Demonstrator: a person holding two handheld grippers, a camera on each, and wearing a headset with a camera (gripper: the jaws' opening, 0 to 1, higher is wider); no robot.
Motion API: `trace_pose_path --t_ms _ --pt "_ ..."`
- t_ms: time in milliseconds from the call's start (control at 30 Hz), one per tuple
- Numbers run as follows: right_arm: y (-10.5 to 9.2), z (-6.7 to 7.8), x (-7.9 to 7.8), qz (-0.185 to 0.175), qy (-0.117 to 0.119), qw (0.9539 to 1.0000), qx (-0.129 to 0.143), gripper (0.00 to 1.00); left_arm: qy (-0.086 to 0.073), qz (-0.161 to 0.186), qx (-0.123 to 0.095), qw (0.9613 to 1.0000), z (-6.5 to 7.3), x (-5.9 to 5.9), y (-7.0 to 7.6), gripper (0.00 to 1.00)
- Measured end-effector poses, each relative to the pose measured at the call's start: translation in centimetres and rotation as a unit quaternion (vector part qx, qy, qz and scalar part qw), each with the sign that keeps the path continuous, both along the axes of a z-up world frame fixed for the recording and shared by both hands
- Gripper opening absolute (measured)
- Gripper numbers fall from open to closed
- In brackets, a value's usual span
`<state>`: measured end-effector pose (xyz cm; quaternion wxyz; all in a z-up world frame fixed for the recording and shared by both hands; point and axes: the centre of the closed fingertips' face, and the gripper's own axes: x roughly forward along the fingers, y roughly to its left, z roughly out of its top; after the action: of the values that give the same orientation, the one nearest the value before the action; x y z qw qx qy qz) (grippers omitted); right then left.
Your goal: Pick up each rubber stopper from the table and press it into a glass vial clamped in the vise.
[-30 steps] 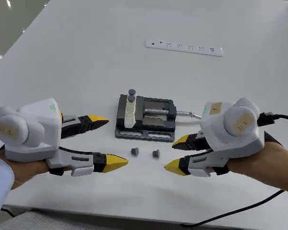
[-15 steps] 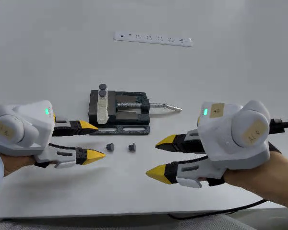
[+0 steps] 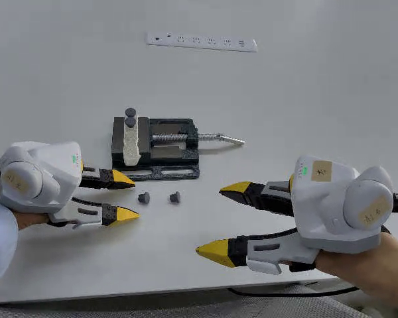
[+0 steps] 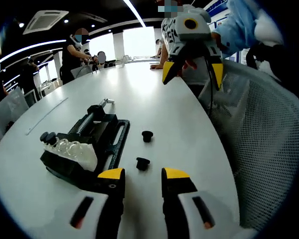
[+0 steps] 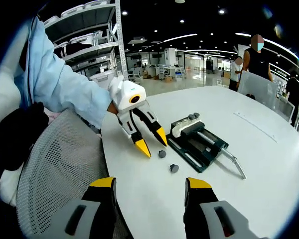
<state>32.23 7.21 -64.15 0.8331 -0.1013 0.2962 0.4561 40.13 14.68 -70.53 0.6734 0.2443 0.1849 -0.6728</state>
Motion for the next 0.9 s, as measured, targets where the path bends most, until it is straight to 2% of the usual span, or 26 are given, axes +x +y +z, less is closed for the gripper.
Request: trace_pose_path --t_ms 133,233,300,433,600,633,767,900 --pt "-0.03 -0.20 -0.11 -0.002 0.007 1.0000 0.003 0.52 -0.009 -0.022 0.007 0.9997 -0.10 0.12 -0.37 0.20" --pt "0.08 -0.15 -0.09 -0.002 0.009 0.9999 0.006 0.51 -0.015 -0.055 0.018 0.9982 -0.22 -0.25 -0.37 0.18" --pt "0.11 -0.14 -0.02 -0.003 0.008 0.9999 0.006 0.51 -0.022 -0.060 0.031 0.9975 -0.46 -0.03 -0.16 0.14" --pt "0.30 -0.14 0.04 -0.002 0.009 0.9999 0.007 0.50 -0.028 -0.072 0.025 0.9967 -0.10 0.06 -0.56 0.10" --pt "0.34 0.09 0.15 -0.001 0.008 0.9999 0.007 0.49 -0.038 -0.089 0.040 0.9945 -0.59 0.07 -0.75 0.10" --pt "0.31 0.12 0.18 -0.001 0.007 1.0000 0.005 0.49 -0.032 -0.088 0.036 0.9949 -0.48 0.00 -0.83 0.09" --pt "0.26 0.21 0.28 -0.002 0.006 1.0000 0.005 0.49 -0.032 -0.084 0.038 0.9952 -0.54 0.05 -0.94 0.03" --pt "0.24 0.12 0.24 0.000 0.007 1.0000 0.004 0.48 -0.026 -0.071 0.032 0.9967 -0.52 0.13 -0.89 0.02"
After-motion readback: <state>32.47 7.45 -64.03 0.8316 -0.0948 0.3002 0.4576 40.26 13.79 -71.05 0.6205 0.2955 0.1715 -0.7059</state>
